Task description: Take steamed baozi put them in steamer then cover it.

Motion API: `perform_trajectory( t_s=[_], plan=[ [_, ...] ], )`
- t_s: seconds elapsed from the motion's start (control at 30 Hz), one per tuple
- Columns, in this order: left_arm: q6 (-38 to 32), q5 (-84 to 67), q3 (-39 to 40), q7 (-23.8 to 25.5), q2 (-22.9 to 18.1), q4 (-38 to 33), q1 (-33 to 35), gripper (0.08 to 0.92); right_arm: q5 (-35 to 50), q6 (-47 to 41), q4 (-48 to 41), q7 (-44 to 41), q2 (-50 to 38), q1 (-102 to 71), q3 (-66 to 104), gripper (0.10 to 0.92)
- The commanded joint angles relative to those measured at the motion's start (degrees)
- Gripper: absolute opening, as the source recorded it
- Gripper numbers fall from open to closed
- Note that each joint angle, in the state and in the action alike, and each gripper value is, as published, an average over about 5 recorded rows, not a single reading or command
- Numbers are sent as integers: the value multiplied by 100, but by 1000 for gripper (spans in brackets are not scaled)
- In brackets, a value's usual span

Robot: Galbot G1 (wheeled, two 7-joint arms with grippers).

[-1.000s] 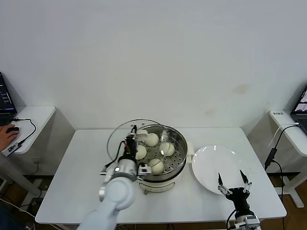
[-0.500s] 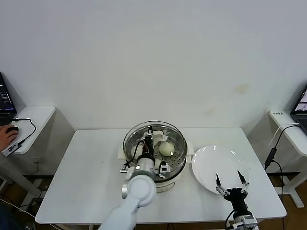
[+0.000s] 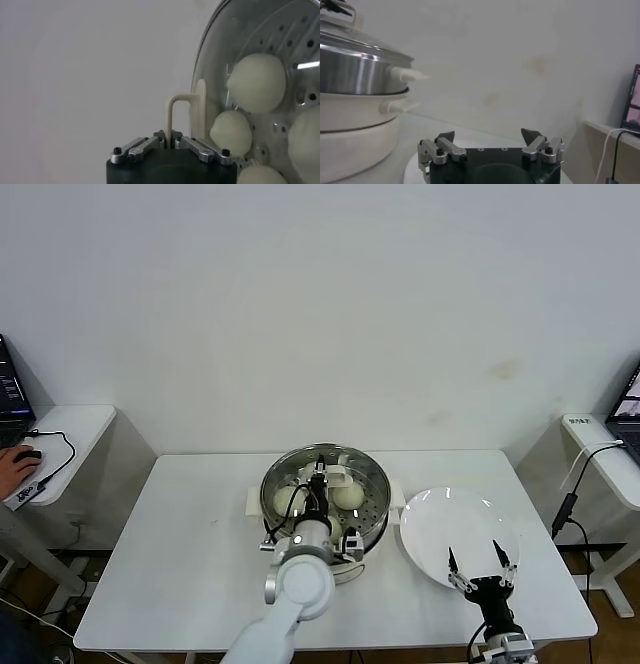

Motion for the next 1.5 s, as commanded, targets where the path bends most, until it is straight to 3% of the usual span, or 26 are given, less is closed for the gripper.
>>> perform_trajectory(
  t_s=[0.03,0.33,0.63,1.03,1.13,1.27,1.4,1.5],
  plan=[
    [-17,118,19,-16,-100,106,15,140,-12,15,-21,-4,3,5,-13,823],
    [-96,135,-2,-121,-178,48,92,162,-15,19,-32,-11,-11,13,-31,823],
    [-130,-135,76,-223,64,-521,265,405,-37,14,-38,-15,-11,5,-63,823],
    [-535,-1272,-208,-627,1314,-2354,1367,749,-49,5,29,-17,-54,-132,-42,823],
    [-798,-1987,-421,-970,1633,-2836,1797,804,-51,14,49,-17,-58,-162,-46,823],
    [-1520,-3203,-1088,-1873,1765,-3271,2828,822,10,44,124,-18,-143,-262,-31,823],
    [-2917,-6540,-2462,-2911,1755,-3079,3807,823,74,56,211,-18,-189,-361,-8,823],
    [-3880,-8874,-3494,-3256,1609,-2666,4314,823,91,37,328,-16,-141,-452,-5,823]
  ],
)
